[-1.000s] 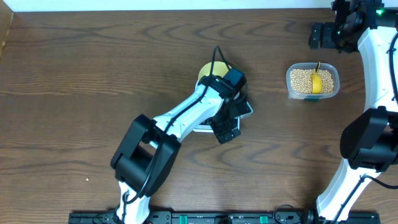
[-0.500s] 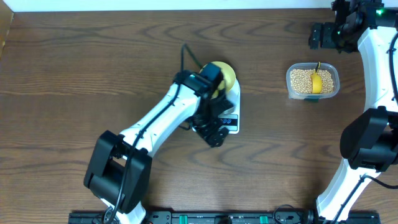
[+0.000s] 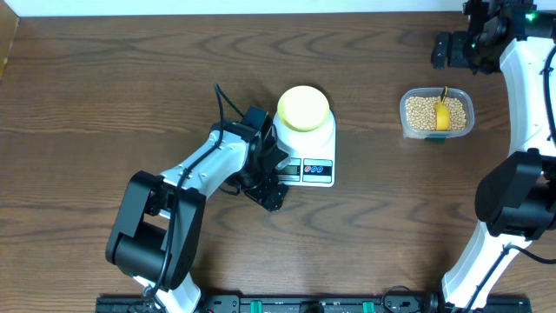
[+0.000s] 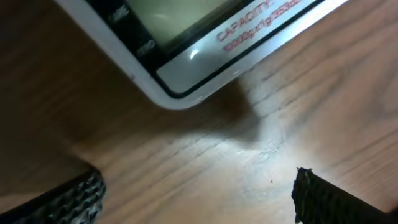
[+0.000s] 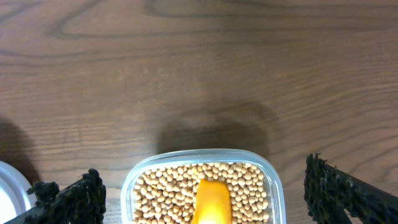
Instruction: Scoop item into bowl and weigh 50g on scale
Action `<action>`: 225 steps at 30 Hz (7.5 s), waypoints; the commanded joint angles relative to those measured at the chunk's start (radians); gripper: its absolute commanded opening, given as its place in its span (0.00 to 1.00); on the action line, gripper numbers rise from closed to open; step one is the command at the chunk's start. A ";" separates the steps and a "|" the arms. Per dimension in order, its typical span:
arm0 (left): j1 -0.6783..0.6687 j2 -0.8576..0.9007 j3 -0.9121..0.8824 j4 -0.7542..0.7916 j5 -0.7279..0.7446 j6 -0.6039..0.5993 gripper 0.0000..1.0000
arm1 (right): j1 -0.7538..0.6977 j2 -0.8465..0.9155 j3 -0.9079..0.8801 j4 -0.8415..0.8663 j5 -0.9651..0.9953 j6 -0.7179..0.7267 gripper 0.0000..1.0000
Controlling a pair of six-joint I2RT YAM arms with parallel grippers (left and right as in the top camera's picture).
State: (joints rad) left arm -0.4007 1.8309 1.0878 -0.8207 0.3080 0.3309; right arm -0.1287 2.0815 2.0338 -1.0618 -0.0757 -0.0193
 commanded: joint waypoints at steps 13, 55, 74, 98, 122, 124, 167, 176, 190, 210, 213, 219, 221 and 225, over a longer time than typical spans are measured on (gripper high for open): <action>-0.011 -0.013 0.027 0.004 -0.091 0.014 0.98 | -0.001 0.004 0.014 -0.002 -0.006 -0.005 0.99; -0.301 0.295 0.425 -0.153 0.039 0.193 0.98 | -0.001 0.004 0.014 -0.002 -0.006 -0.005 0.99; -0.284 0.311 0.423 -0.122 -0.036 0.194 0.98 | -0.001 0.004 0.014 -0.002 -0.006 -0.005 0.99; -0.279 0.379 0.426 -0.146 -0.093 0.207 0.98 | -0.001 0.004 0.014 -0.002 -0.006 -0.005 0.99; -0.273 0.272 0.442 -0.117 -0.092 0.158 0.98 | -0.001 0.004 0.014 -0.002 -0.006 -0.005 0.99; -0.273 0.209 0.441 -0.125 -0.037 0.111 0.98 | -0.001 0.004 0.014 -0.002 -0.006 -0.005 0.99; 0.092 -0.072 -0.089 0.072 -0.111 -0.014 0.98 | -0.001 0.004 0.014 -0.002 -0.006 -0.005 0.99; 0.098 -0.130 0.180 0.048 -0.118 -0.206 0.98 | -0.001 0.004 0.014 -0.002 -0.006 -0.005 0.99; 0.080 -0.058 0.459 0.200 -0.119 -0.307 0.66 | -0.001 0.004 0.014 -0.002 -0.006 -0.005 0.99; -0.112 0.153 0.459 0.294 -0.150 -0.347 0.33 | -0.001 0.004 0.014 -0.002 -0.006 -0.005 0.99; -0.112 0.175 0.458 0.288 -0.171 -0.347 0.28 | -0.001 0.004 0.014 -0.002 -0.006 -0.005 0.99; -0.112 0.191 0.453 0.278 -0.171 -0.347 0.20 | -0.001 0.004 0.014 -0.002 -0.006 -0.005 0.99; -0.113 0.191 0.453 0.264 -0.169 -0.347 0.20 | -0.001 0.004 0.014 -0.002 -0.006 -0.005 0.99; -0.122 0.191 0.453 0.209 -0.140 -0.348 0.20 | -0.001 0.004 0.014 -0.002 -0.006 -0.005 0.99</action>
State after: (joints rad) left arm -0.5137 2.0136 1.5448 -0.5831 0.1516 -0.0113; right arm -0.1287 2.0815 2.0338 -1.0618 -0.0757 -0.0193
